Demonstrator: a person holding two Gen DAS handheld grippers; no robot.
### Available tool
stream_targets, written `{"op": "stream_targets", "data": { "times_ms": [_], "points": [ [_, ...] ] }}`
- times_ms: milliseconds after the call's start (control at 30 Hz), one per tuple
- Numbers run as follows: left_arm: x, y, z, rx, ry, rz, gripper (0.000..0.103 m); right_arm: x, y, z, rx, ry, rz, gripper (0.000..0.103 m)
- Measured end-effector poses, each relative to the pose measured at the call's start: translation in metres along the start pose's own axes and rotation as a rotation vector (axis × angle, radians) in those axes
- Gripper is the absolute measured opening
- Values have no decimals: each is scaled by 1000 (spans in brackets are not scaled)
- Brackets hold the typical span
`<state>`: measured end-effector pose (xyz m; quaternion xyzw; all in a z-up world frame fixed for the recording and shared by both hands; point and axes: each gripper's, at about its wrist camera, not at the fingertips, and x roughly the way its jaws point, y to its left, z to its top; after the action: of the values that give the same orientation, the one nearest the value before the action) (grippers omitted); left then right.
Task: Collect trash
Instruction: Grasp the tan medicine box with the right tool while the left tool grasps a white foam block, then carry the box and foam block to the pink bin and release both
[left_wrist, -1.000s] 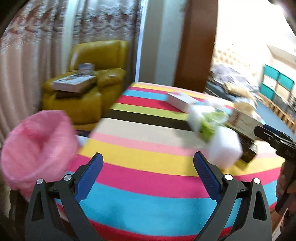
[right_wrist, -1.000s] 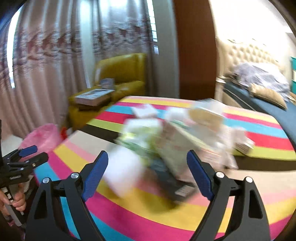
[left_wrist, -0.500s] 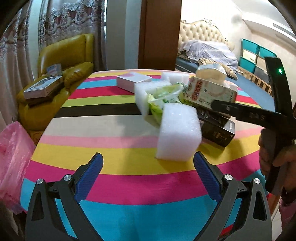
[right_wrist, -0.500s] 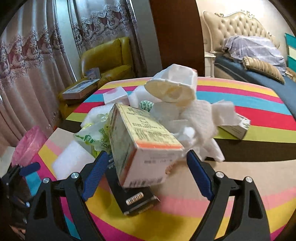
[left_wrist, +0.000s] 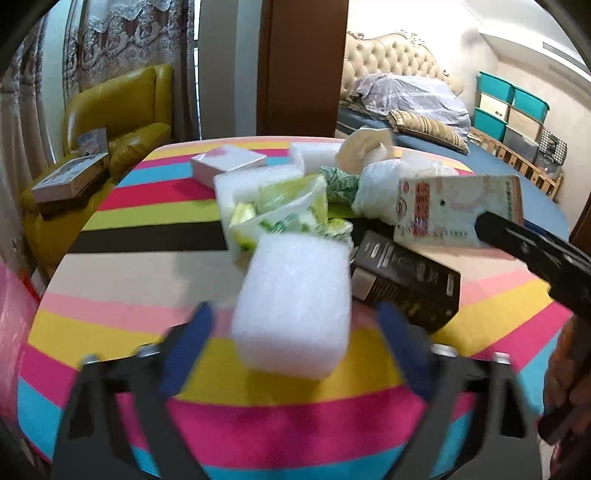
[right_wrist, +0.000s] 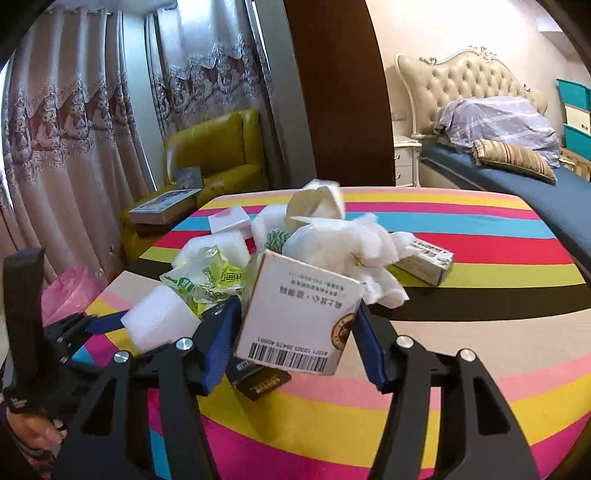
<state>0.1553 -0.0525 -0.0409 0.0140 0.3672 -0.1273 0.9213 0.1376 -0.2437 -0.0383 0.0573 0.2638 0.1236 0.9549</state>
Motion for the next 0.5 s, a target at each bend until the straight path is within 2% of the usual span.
{"op": "stream_targets", "data": {
  "times_ms": [33,100,167,300,500],
  "points": [
    [2,-2,2,7,5,-5,58,-2,-1,-1,3,-2,1,57],
    [-1,-4,1,29,-24,15,50,-6,-4,-4,16,-7,8,57],
    [-7,-4,-2,47,-39,-13,50,-9,-6,-8,22,-9,15,57],
    [-26,1,-12,79,-100,18,50,-19,3,-13,-1,-21,32,56],
    [-61,32,-22,24,-162,53,50,-31,28,-14,-73,-59,27,56]
  ]
}}
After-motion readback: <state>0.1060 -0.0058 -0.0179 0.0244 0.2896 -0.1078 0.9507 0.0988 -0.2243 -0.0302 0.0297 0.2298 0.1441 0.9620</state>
